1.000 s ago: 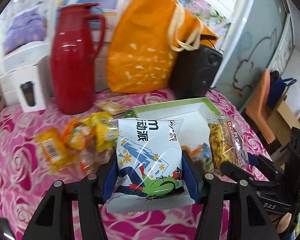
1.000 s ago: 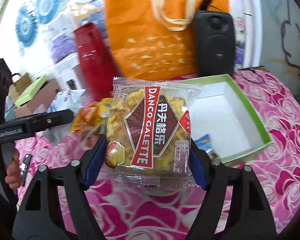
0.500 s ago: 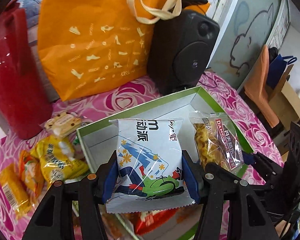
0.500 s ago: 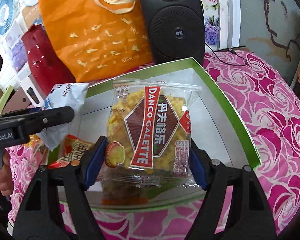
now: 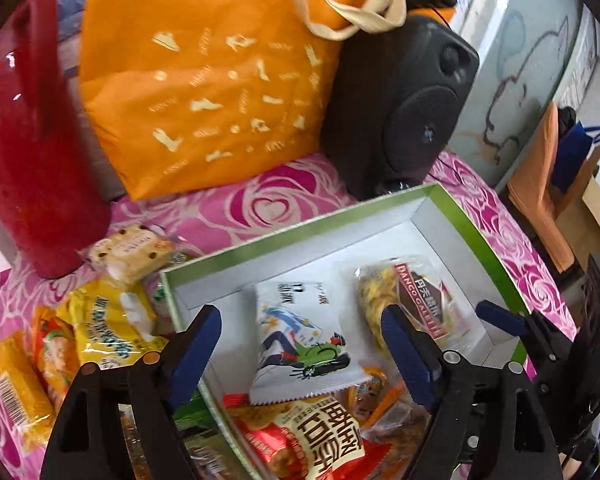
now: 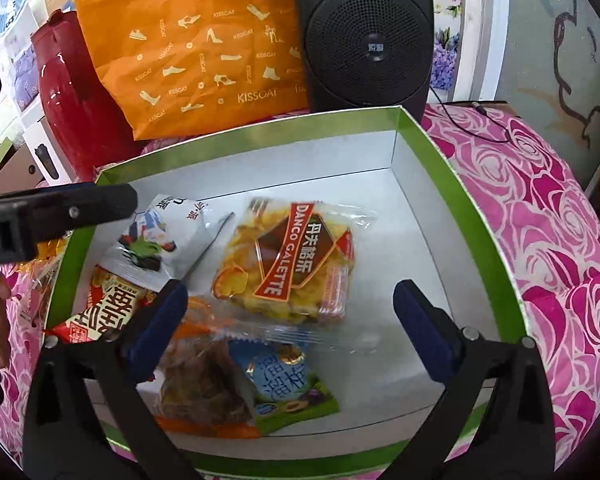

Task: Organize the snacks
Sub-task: 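Carry both bags into the green box and open both tools, then grasp a clear brown-snack bag with the left tool while the right tool grasps a pink-edged nut bag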

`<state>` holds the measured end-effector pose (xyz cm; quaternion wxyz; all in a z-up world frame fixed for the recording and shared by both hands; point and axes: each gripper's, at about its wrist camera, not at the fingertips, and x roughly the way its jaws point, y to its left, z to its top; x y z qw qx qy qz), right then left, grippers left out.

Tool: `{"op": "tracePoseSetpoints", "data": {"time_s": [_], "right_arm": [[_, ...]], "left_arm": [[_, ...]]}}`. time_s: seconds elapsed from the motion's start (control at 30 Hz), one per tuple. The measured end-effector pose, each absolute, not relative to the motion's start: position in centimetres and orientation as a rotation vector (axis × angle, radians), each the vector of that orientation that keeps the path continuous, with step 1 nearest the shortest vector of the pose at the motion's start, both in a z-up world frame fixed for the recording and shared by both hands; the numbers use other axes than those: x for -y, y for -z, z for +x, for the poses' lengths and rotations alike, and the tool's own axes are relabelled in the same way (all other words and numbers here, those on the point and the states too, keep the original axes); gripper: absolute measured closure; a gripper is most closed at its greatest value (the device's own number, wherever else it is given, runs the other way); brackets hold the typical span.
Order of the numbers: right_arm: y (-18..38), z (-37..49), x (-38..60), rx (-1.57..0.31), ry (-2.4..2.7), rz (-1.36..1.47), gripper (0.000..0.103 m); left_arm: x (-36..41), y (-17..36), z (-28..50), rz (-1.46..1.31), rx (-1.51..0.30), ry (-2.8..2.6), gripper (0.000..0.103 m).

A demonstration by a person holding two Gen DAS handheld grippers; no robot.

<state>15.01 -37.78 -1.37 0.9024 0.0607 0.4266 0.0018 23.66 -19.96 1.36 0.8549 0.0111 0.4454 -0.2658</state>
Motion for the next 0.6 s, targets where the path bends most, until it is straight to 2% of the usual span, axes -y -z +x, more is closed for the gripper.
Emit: {"op": "tracePoseSetpoints", "data": {"time_s": [0.3,0.6], "right_arm": [[-0.3,13.1,37.4,-0.873,0.003,0.155,0.001],[-4.9,9.4,34.7,-0.783,-0.083,0.115,0.001]], "left_arm": [[18.1,-3.1,22.0,0.018,-0.912,0.559,0.019],[13.2,-6.4,17.1,-0.028,-0.847,0.506,0.019]]}}
